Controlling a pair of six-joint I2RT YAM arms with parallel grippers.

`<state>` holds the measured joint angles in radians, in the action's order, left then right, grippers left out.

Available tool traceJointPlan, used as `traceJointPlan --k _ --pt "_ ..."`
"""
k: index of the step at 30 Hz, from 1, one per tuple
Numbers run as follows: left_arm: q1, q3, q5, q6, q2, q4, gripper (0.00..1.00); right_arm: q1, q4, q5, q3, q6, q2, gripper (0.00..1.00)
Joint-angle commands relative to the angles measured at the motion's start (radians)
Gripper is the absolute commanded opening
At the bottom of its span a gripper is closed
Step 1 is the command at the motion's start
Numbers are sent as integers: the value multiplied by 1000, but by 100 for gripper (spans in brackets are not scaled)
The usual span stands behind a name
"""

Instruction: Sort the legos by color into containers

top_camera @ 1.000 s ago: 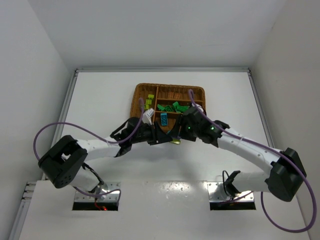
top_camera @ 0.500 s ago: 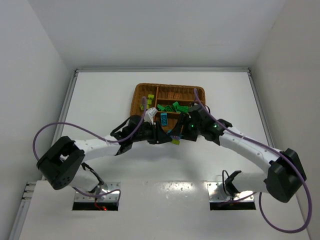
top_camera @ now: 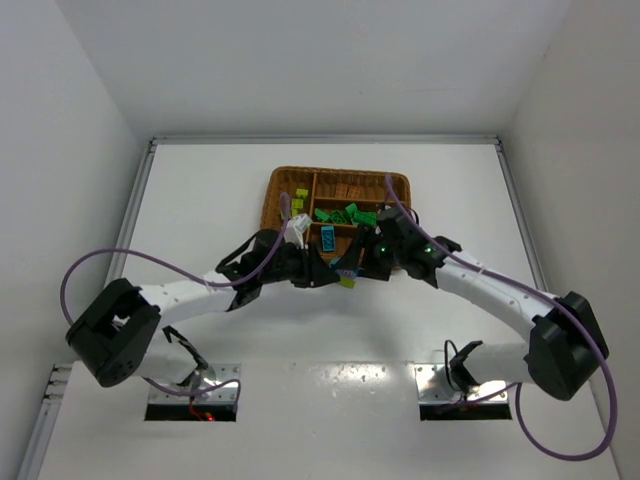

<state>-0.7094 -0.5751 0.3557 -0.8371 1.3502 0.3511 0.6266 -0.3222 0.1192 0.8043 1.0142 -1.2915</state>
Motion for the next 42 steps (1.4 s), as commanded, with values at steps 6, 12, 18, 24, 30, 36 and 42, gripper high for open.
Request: traceJointPlan --k 6,12,18,24,30,36,42 --pt "76 21 100 59 -33 -95 0 -33 106 40 -14 -150 37 83" --pt "113 -49 281 133 -23 -173 0 -57 106 112 -33 -256 152 88" --pt "159 -36 506 93 -23 -66 0 -108 265 361 -128 -289 195 87" --pt "169 -35 612 93 -54 -18 0 -139 357 548 -198 -301 170 88" --pt "169 -54 634 121 -75 -18 0 -148 465 733 -208 -301 74 87" --pt "169 -74 634 132 -85 -38 0 -148 568 815 -206 -253 31 66" --pt "169 -83 634 132 -85 -47 0 -130 578 863 -206 -253 11 37"
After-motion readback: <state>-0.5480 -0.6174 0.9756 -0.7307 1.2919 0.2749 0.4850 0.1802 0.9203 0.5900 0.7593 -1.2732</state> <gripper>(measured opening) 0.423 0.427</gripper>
